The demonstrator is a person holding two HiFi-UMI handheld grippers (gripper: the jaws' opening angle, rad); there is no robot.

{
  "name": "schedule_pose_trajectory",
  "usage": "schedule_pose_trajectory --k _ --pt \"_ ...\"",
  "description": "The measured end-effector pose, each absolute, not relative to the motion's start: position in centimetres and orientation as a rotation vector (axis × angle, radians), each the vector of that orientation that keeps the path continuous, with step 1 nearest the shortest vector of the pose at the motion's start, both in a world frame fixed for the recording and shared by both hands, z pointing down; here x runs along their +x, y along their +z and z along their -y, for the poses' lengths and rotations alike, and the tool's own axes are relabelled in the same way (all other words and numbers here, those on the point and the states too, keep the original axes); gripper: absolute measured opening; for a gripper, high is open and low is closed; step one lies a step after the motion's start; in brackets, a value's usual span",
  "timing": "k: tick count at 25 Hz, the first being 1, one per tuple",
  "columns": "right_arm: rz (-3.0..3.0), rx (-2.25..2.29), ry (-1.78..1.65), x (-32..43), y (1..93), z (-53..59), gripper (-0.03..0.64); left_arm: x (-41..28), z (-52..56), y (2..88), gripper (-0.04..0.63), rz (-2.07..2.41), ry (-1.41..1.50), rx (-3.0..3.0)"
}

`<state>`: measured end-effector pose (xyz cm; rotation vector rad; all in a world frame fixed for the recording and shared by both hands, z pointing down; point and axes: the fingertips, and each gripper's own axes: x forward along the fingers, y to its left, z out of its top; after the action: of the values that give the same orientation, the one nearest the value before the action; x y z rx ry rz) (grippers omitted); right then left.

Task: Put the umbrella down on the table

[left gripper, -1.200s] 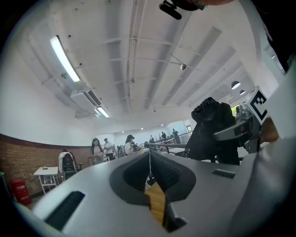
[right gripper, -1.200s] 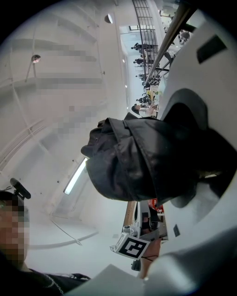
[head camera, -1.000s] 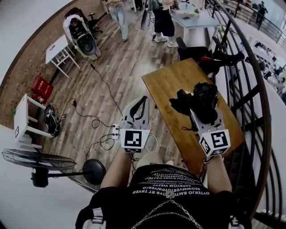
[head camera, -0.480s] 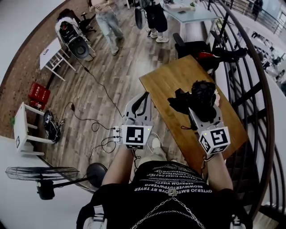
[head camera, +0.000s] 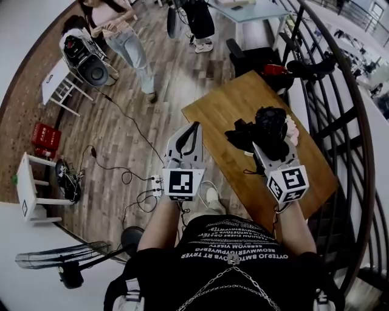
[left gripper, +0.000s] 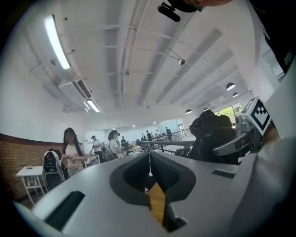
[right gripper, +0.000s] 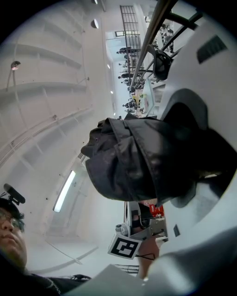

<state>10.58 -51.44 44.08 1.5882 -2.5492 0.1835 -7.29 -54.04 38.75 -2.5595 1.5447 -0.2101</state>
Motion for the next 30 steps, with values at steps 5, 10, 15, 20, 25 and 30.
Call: schedule_pose_trajectory --k 5,10,15,20,25,30 --pt "2.520 1.585 0.282 10.6 46.8 54.7 0.265 -7.1 57.2 39.7 0.029 -1.528 -0.231 -2.582" --pt "2.477 1.561 0.388 10.0 51.0 56.6 0.265 -7.2 59.2 40.7 0.029 -1.514 -0.248 -2.593" --pt "2.420 1.535 0.509 9.3 55.0 58.3 0.265 -7.5 61.4 41.1 0.029 -1.505 -0.251 -2.608" --pt "2.351 1.503 0.643 8.3 59.4 59.9 0.265 -7.8 63.0 41.7 0.029 -1.497 -0.265 -2.637" --pt "2.257 1.475 0.765 8.3 65.7 61.1 0.265 -7.6 64.2 43.2 0.029 -1.478 -0.290 -2.654" --pt "2.141 1.422 0.930 8.1 72.1 61.1 0.267 -8.0 64.6 44.0 0.029 -1.481 -0.319 -2.663"
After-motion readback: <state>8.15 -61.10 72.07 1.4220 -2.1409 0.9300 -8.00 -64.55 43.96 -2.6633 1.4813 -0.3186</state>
